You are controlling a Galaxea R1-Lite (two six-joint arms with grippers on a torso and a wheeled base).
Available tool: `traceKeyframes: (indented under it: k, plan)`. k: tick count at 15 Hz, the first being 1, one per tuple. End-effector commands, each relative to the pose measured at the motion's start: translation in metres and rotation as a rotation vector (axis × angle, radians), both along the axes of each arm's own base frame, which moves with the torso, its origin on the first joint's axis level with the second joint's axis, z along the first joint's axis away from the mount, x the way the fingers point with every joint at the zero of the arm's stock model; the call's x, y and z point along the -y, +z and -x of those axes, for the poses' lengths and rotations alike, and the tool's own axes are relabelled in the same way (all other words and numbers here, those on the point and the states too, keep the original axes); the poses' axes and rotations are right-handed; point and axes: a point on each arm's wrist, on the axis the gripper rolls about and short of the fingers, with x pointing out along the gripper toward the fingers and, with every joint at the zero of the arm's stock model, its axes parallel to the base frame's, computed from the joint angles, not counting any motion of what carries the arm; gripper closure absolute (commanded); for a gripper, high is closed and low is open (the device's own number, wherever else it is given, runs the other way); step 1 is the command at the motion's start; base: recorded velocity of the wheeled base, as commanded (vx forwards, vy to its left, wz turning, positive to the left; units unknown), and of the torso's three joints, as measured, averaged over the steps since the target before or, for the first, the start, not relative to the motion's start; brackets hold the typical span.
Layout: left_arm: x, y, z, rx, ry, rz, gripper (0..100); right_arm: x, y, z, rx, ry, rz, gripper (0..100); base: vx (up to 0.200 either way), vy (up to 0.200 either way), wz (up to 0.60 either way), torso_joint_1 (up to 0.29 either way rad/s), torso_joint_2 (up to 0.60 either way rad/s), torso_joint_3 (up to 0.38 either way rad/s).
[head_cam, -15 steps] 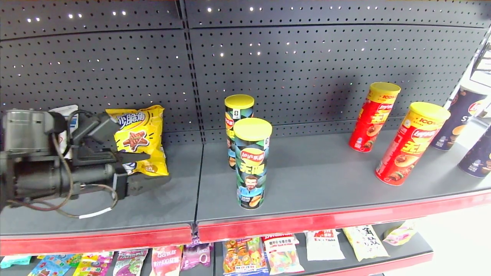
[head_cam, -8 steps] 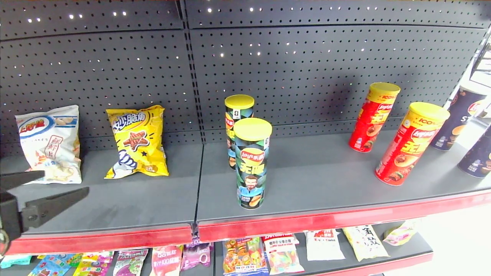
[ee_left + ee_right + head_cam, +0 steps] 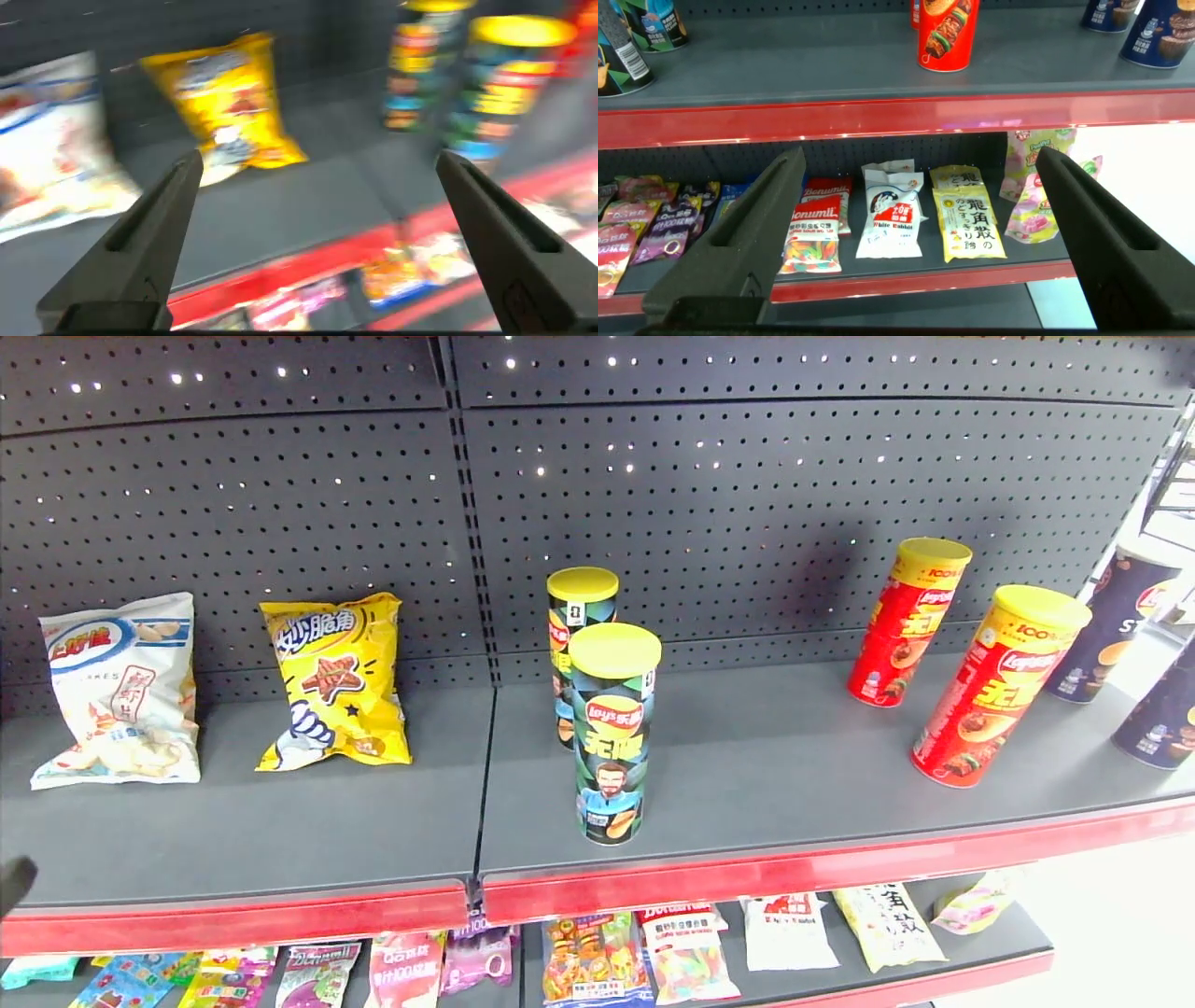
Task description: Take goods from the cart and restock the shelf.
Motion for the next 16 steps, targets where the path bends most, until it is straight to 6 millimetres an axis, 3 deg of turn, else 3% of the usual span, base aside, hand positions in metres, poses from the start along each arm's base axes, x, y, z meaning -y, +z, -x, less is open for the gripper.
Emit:
traceKeyframes:
  k: [1,10,16]
  plan:
    - [0.003,-0.015,0.019,0.051,-0.061,-0.007,0,0.0,0.0,0.0,0.0,0.0,0.0,0,0.0,0.0,0.0,0.0,0.0,0.0]
    - [0.002,-0.031,0.014,0.007,-0.01,-0.038,0,0.0,0.0,0.0,0.001,0.002,0.006,0,0.0,0.0,0.0,0.0,0.0,0.0]
    - [0.001,-0.033,0.014,0.006,0.002,-0.058,0,0.0,0.0,0.0,-0.001,0.002,0.005,0,0.0,0.0,0.6,0.003,0.0,0.0]
